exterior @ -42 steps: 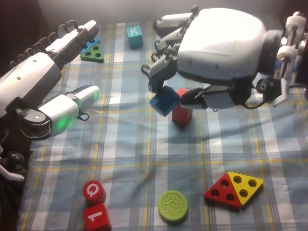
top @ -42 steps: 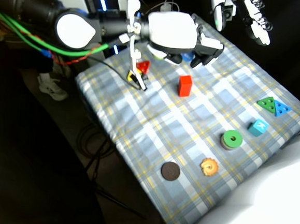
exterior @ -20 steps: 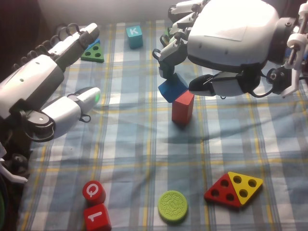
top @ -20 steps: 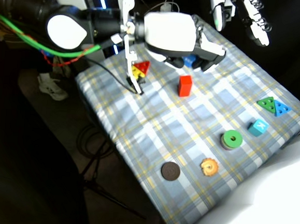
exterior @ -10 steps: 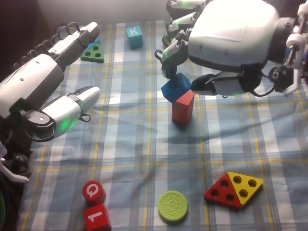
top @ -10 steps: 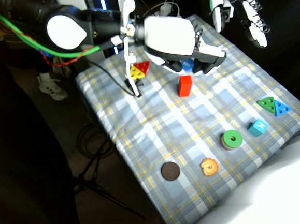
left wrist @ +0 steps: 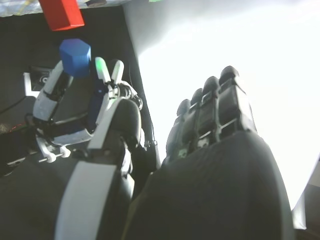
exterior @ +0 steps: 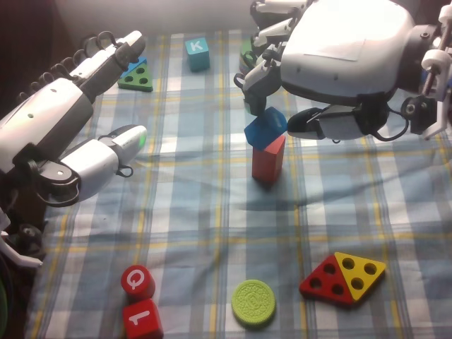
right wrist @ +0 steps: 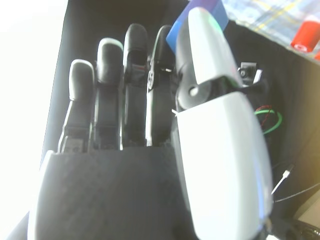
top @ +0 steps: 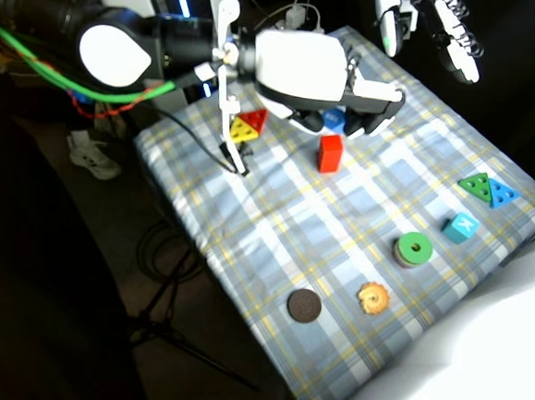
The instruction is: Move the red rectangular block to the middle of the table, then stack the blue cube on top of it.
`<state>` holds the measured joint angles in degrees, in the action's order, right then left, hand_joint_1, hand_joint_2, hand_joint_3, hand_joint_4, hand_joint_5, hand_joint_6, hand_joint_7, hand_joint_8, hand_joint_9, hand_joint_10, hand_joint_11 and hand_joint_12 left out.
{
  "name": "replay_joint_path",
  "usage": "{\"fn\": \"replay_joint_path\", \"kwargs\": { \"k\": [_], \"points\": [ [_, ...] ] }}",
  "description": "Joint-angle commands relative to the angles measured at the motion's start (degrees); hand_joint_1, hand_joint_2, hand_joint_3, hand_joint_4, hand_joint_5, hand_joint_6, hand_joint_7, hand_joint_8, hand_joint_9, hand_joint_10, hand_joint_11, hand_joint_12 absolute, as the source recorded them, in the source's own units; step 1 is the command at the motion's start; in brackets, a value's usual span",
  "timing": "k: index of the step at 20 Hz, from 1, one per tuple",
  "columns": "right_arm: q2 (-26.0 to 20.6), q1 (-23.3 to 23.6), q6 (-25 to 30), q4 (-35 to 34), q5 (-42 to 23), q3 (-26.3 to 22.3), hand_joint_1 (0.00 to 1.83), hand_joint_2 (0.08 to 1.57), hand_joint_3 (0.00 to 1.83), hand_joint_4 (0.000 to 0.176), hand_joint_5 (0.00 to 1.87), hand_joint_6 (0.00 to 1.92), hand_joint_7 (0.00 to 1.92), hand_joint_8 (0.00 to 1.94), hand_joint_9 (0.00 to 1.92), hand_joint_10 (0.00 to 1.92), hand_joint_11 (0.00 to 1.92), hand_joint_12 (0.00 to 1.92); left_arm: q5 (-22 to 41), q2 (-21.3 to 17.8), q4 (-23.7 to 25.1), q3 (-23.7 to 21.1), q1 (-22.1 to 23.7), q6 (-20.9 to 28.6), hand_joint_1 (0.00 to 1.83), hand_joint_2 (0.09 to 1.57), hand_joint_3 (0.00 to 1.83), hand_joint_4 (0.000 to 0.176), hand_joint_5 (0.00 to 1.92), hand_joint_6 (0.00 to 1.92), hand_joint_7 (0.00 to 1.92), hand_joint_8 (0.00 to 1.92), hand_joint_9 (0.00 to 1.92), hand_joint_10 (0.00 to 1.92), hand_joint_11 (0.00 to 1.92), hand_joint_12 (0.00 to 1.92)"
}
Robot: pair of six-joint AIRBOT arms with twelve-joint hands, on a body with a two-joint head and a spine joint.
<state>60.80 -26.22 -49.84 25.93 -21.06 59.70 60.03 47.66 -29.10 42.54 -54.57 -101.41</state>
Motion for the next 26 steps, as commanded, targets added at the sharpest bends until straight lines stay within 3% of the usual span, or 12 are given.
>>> {"fn": "replay_joint_path", "kwargs": {
  "k": [1, 4, 11, 15, 26],
  "points": [
    [0.0, 1.2, -0.5, -1.0, -5.3, 0.2, 1.22, 1.15, 0.00, 0.000, 0.94, 0.89, 0.91, 1.35, 0.61, 1.59, 0.13, 1.92, 6.9, 0.2, 2.0, 0.2, 0.4, 0.5, 0.86, 1.48, 0.00, 0.000, 0.02, 0.00, 0.00, 0.00, 0.00, 0.00, 0.00, 0.00],
    [0.0, 1.2, -0.6, -1.0, -4.4, 0.6, 1.24, 1.14, 0.00, 0.000, 0.98, 0.81, 0.91, 1.36, 0.64, 1.58, 0.15, 1.92, 6.9, 0.2, 1.9, 0.1, 0.3, 0.5, 0.87, 1.48, 0.00, 0.000, 0.02, 0.00, 0.00, 0.00, 0.00, 0.00, 0.00, 0.00],
    [0.0, 1.2, -0.7, -1.0, -3.5, 1.5, 1.24, 1.15, 0.00, 0.000, 0.92, 0.88, 0.92, 1.37, 0.65, 1.62, 0.11, 1.92, 6.9, 0.3, 1.9, 0.2, 0.3, 0.6, 0.93, 1.46, 0.00, 0.000, 0.03, 0.00, 0.00, 0.00, 0.00, 0.00, 0.00, 0.00],
    [0.0, 1.2, -0.7, -1.0, -3.5, 1.7, 1.24, 1.15, 0.00, 0.000, 0.98, 0.82, 0.89, 1.39, 0.62, 1.62, 0.10, 1.92, 6.9, 0.4, 1.9, 0.2, 0.3, 0.6, 0.90, 1.46, 0.00, 0.000, 0.02, 0.00, 0.00, 0.00, 0.00, 0.00, 0.00, 0.00],
    [0.0, 1.2, -0.9, -0.7, -3.6, 1.6, 1.25, 1.15, 0.00, 0.000, 0.99, 0.75, 0.89, 1.42, 0.66, 1.69, 0.21, 1.92, 6.9, 0.5, 1.8, 0.2, 0.3, 0.6, 0.92, 1.46, 0.00, 0.000, 0.02, 0.00, 0.00, 0.00, 0.00, 0.00, 0.00, 0.00]
  ]
}}
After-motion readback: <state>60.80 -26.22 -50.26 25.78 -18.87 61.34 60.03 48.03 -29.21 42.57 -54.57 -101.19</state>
